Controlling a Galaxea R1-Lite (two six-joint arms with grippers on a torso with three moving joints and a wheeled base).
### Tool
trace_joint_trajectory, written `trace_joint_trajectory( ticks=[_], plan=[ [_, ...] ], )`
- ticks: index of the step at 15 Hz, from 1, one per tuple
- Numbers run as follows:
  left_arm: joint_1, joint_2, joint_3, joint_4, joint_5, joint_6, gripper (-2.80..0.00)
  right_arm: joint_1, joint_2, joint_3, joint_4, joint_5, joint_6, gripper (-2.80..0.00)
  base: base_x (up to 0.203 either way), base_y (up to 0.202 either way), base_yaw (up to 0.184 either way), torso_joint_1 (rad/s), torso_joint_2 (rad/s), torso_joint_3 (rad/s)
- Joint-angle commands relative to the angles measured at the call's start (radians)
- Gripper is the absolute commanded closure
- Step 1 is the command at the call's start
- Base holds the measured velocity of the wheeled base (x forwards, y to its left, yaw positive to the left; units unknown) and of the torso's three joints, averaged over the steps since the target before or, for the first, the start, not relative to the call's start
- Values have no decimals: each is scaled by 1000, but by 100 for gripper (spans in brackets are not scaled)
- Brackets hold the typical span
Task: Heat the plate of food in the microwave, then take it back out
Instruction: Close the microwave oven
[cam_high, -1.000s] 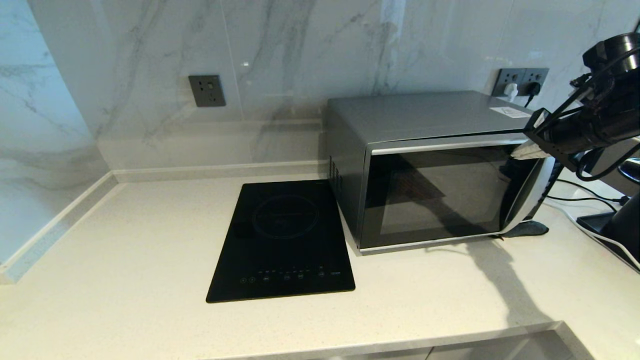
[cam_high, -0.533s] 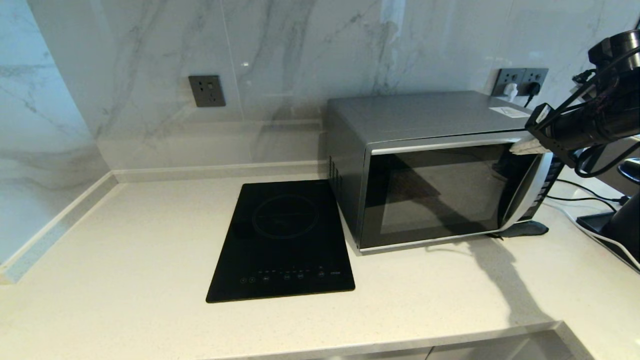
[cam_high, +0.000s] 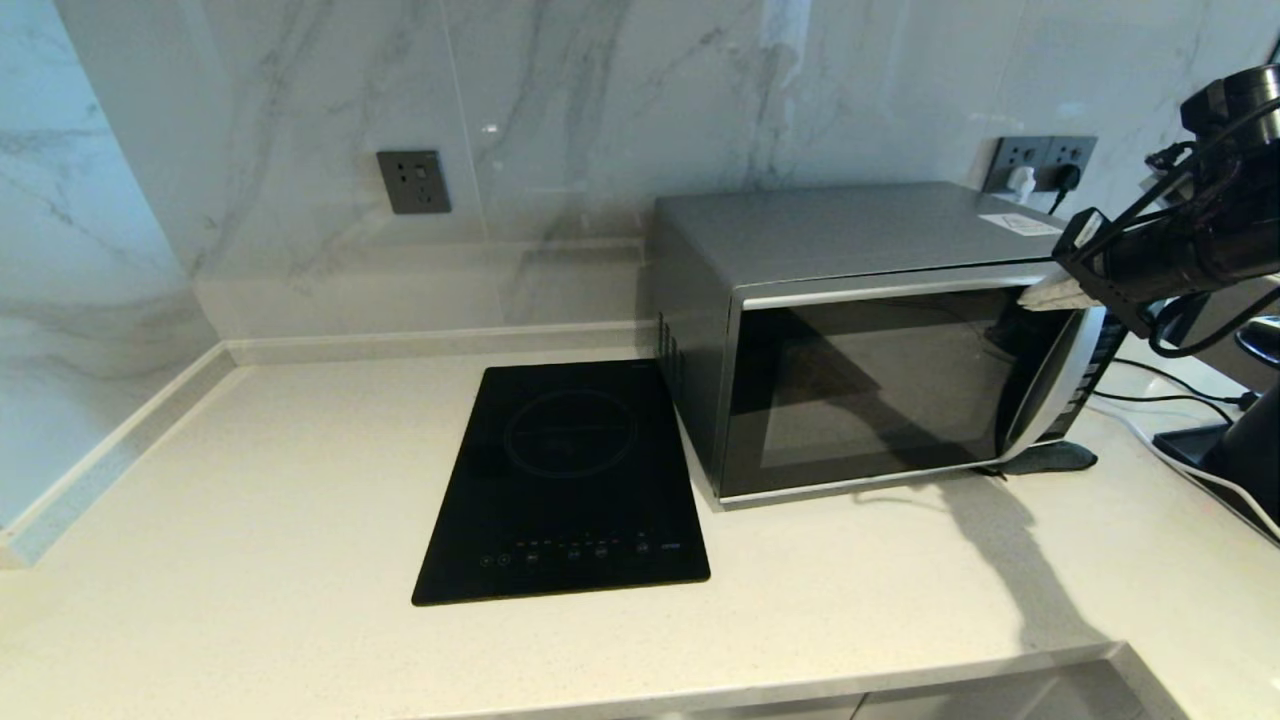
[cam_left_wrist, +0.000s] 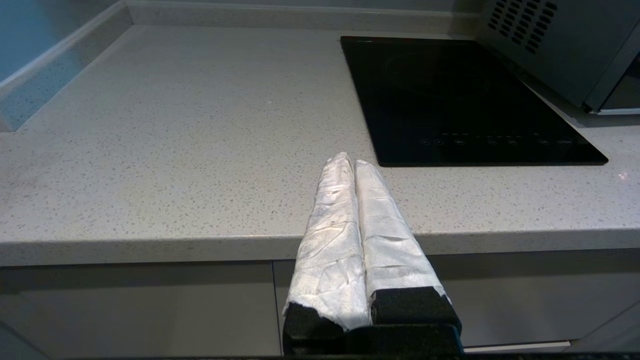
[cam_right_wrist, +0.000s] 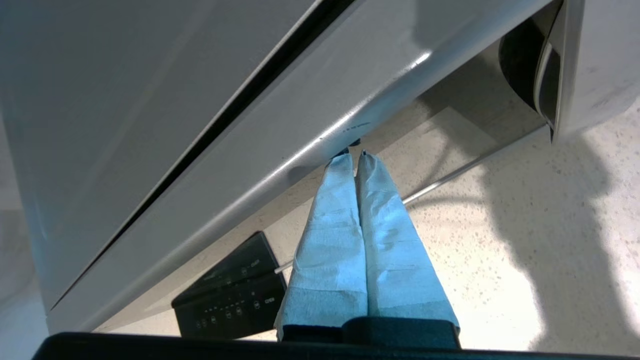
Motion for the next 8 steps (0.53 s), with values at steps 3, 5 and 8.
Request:
trace_joint_trajectory(
  ticks=[3, 5, 8],
  plan=[
    [0, 2, 0, 0, 0, -1, 0, -1, 3, 17, -34, 2, 3, 0, 0, 0, 0, 0, 0, 0],
    [0, 2, 0, 0, 0, -1, 0, -6, 1, 18, -34, 4, 3, 0, 0, 0, 0, 0, 0, 0],
    [0, 2, 0, 0, 0, -1, 0, -17, -41, 53, -33, 14, 3, 0, 0, 0, 0, 0, 0, 0]
  ],
)
